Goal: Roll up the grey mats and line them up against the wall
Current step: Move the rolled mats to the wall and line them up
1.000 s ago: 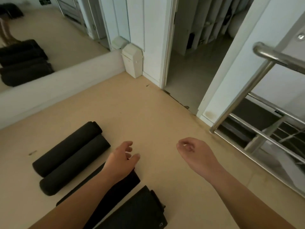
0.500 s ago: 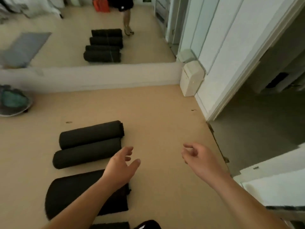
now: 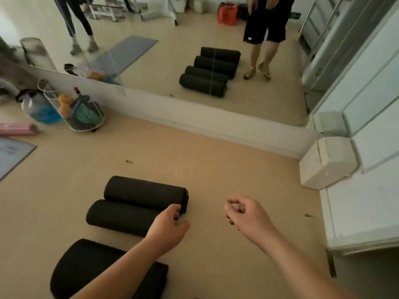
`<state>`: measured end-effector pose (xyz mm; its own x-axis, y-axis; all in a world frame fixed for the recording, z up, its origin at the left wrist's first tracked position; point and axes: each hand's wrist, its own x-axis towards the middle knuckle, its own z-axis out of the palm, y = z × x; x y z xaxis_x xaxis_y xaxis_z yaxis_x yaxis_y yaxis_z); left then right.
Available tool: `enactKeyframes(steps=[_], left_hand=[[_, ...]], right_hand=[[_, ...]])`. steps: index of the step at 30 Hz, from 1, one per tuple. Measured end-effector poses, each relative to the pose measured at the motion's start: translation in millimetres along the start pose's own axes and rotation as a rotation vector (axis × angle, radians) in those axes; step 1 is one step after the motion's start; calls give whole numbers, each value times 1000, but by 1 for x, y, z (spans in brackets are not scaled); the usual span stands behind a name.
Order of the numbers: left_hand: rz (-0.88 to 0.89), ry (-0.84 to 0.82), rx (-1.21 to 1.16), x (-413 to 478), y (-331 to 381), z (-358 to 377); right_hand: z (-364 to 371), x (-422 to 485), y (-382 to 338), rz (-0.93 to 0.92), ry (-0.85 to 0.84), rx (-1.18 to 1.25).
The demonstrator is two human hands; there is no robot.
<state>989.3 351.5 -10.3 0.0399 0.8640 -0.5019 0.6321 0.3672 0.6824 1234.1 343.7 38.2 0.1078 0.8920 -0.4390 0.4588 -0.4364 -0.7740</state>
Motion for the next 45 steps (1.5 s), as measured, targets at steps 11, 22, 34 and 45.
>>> enactKeyframes(steps=[11, 22, 34, 45], left_hand=[[-317, 201, -149, 238, 31, 48], [-571, 330, -186, 468, -173, 98], [-738, 548, -190, 635, -391, 214], [-723, 563, -828, 648, -394, 254]], right_hand=[[-18, 323, -32, -168, -384, -271], [191, 563, 95, -203, -590, -449], [429, 732, 290, -415, -893, -766], [399, 808, 324, -267, -809, -608]])
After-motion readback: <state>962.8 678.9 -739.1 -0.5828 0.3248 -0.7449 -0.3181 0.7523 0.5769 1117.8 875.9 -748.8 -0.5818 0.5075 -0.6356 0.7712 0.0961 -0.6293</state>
